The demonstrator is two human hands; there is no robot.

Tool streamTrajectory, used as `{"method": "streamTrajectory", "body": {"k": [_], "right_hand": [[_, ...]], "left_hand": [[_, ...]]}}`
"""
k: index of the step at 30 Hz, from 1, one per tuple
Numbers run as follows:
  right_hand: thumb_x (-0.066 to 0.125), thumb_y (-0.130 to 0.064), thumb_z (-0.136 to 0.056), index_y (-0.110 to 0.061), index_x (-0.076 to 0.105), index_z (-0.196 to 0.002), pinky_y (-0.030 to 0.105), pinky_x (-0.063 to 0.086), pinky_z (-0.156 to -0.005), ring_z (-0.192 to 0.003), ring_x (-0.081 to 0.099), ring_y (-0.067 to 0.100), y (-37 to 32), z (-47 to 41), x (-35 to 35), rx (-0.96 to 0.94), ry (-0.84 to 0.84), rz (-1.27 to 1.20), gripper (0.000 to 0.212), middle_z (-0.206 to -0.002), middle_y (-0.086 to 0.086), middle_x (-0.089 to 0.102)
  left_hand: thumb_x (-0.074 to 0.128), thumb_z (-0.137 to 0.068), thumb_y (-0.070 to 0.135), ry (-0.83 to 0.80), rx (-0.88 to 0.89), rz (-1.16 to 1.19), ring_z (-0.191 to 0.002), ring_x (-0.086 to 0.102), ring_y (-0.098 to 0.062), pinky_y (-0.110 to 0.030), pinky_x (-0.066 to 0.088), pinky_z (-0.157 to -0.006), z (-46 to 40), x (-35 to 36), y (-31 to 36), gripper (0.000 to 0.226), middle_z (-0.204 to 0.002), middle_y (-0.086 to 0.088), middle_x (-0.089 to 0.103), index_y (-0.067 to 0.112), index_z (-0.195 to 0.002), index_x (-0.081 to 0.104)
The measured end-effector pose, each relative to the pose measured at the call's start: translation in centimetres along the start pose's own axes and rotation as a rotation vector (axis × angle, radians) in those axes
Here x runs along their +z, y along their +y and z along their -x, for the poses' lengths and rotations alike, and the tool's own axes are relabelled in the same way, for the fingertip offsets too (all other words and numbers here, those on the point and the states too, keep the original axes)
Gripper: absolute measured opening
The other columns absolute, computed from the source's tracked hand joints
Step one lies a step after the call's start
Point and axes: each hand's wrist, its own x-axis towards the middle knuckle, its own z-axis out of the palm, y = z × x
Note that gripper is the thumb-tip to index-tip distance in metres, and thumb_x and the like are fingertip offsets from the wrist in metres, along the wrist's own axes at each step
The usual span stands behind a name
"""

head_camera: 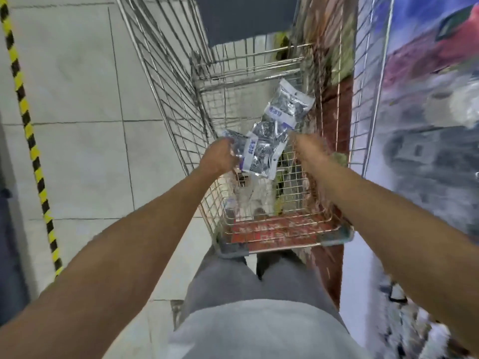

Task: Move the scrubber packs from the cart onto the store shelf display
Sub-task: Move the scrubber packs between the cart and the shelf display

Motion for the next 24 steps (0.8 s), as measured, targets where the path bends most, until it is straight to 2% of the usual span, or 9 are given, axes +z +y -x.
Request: {"method": "streamTrajectory", "body": {"k": [3,5,7,9,12,17,19,21,24], "right_hand": [[0.077,-0.038,-0.091,-0.010,0.063,-0.120,0.039,0.056,-0.094,-0.102,0.066,0.022,-1.1,-4.1,2.6,0.053,0.011,-0.078,0.043,-0.110,0.004,0.069],[0.075,-0.037,-0.091,-0.007,0.060,-0.122,0.028,0.052,-0.074,-0.087,0.059,0.015,-1.6,-6.6,3.7,0.081,0.022,-0.094,0.045,-0.101,-0.001,0.063],[0.078,-0.038,-0.089,-0.008,0.055,-0.121,0.025,0.044,-0.061,-0.080,0.056,0.013,-1.5,-9.0,4.4,0.096,0.063,-0.110,0.050,-0.098,0.000,0.061],[0.086,-0.038,-0.080,-0.008,0.054,-0.131,0.026,0.050,-0.065,-0.084,0.060,0.015,-1.4,-11.0,4.8,0.129,0.106,-0.171,0.067,-0.107,0.002,0.065],[0.092,-0.042,-0.071,-0.010,0.052,-0.136,0.033,0.055,-0.087,-0.097,0.062,0.019,-0.9,-13.5,4.9,0.112,0.141,-0.174,0.083,-0.114,0.002,0.066],[0.089,-0.033,-0.078,-0.011,0.053,-0.103,0.027,0.053,-0.071,-0.085,0.061,0.012,-1.9,-13.7,4.6,0.073,0.101,-0.140,0.049,-0.096,-0.002,0.063],[0.088,-0.025,-0.080,-0.010,0.058,-0.113,0.022,0.048,-0.065,-0.089,0.064,0.010,-2.1,-13.8,4.3,0.011,0.103,-0.156,0.047,-0.105,-0.003,0.068],[0.086,-0.018,-0.081,-0.013,0.059,-0.116,0.022,0.050,-0.070,-0.090,0.065,0.009,-2.6,-13.4,3.9,-0.068,0.108,-0.166,0.045,-0.108,-0.004,0.070],[0.085,-0.008,-0.080,-0.015,0.053,-0.112,0.027,0.052,-0.085,-0.096,0.065,0.014,-3.8,-12.3,3.1,-0.137,0.099,-0.166,0.045,-0.100,-0.007,0.067]], "left_hand": [[0.080,-0.085,0.012,-0.036,-0.010,-0.039,-0.115,0.064,-0.026,-0.039,0.053,-0.101,-6.0,1.1,-1.4,0.047,-0.123,-0.006,0.064,0.015,-0.128,0.064],[0.082,-0.083,0.012,-0.028,-0.016,-0.076,-0.122,0.060,-0.030,-0.043,0.051,-0.106,-9.2,2.1,-1.9,0.057,-0.131,-0.010,0.062,0.015,-0.135,0.060],[0.085,-0.079,0.018,-0.038,0.017,-0.199,-0.140,0.045,-0.034,-0.051,0.037,-0.118,-12.0,3.2,-2.0,0.081,-0.148,-0.013,0.051,0.015,-0.150,0.046],[0.087,-0.076,0.029,-0.054,0.081,-0.360,-0.149,0.032,-0.035,-0.061,0.022,-0.123,-14.0,4.1,-1.8,0.093,-0.157,-0.012,0.044,0.019,-0.154,0.039],[0.086,-0.075,0.037,-0.118,0.118,-0.523,-0.146,0.035,-0.035,-0.068,0.020,-0.119,-15.9,5.0,-1.8,0.082,-0.150,-0.012,0.050,0.022,-0.146,0.049],[0.083,-0.079,0.045,-0.106,0.167,-0.660,-0.140,0.042,-0.034,-0.069,0.003,-0.120,-15.6,4.4,-0.6,0.059,-0.133,-0.008,0.062,0.018,-0.128,0.064],[0.083,-0.079,0.045,-0.097,0.170,-0.674,-0.122,0.055,-0.031,-0.064,0.020,-0.119,-14.9,4.1,-0.3,0.049,-0.113,-0.008,0.062,0.014,-0.114,0.070],[0.083,-0.080,0.044,-0.115,0.171,-0.625,-0.104,0.058,-0.026,-0.048,0.045,-0.100,-14.2,3.6,-0.1,0.046,-0.102,-0.005,0.053,0.013,-0.111,0.071],[0.082,-0.082,0.044,-0.135,0.190,-0.528,-0.103,0.056,-0.027,-0.042,0.050,-0.091,-12.8,2.4,0.7,0.047,-0.105,-0.005,0.050,0.012,-0.113,0.068]]}}
